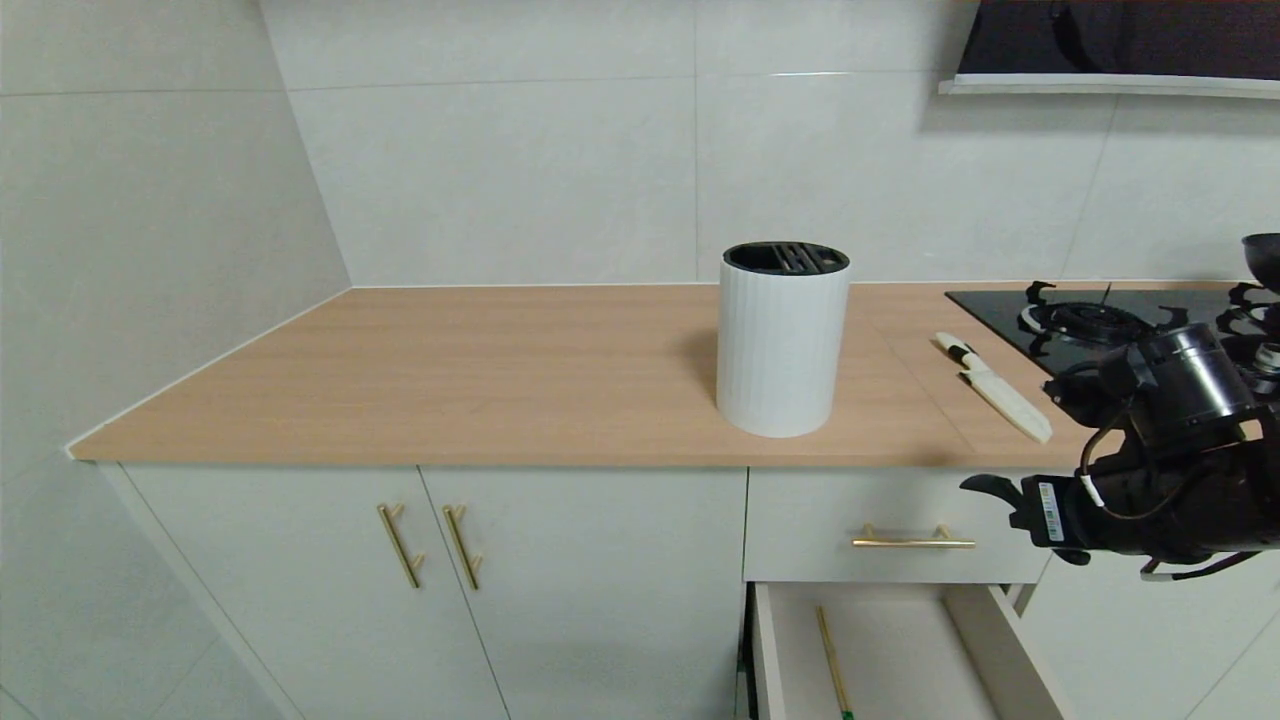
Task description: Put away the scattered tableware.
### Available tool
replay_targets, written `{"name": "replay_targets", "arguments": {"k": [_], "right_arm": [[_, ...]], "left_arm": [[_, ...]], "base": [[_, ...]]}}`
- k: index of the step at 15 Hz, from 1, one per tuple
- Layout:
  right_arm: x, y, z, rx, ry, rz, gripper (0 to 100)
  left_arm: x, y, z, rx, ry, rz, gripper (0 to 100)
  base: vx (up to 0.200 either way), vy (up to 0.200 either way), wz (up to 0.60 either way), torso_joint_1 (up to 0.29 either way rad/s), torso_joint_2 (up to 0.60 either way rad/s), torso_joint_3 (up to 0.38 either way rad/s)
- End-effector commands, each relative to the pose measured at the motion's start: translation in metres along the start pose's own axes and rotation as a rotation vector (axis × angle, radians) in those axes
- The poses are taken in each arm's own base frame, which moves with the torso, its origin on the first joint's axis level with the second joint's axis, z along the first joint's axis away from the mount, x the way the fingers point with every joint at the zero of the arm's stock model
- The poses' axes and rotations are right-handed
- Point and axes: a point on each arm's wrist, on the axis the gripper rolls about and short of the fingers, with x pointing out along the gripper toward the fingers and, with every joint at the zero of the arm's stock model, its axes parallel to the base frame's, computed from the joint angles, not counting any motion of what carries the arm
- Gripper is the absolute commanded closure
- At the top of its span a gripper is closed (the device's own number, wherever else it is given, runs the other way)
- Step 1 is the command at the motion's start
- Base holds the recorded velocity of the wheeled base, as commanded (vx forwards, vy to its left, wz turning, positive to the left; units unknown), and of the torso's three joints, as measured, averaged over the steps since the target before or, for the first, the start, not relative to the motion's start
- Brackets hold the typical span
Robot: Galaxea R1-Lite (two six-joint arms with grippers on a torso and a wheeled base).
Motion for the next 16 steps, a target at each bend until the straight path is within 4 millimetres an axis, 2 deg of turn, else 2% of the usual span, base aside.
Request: {"name": "replay_targets", "arguments": {"k": [1,7,16], "right_arm": [[0.006,0.0,-0.002,-0.003,0.023,-0.006,100],[0.024,0.001,-0.007,-0.012,0.08,-0.023,100],[0.039,0.001,-0.014,-0.019,0.095,-0.026,100]], "left_arm": [[0.0,0.0,0.0,0.0,0.0,0.0,0],[0.0,0.0,0.0,0.0,0.0,0.0,0],[0.0,0.0,0.0,0.0,0.0,0.0,0]], "base": [[0.0,0.0,0.0,0.0,0.0,0.0],[0.0,0.0,0.0,-0.008,0.02,0.015],[0.0,0.0,0.0,-0.171,0.44,0.263]]}}
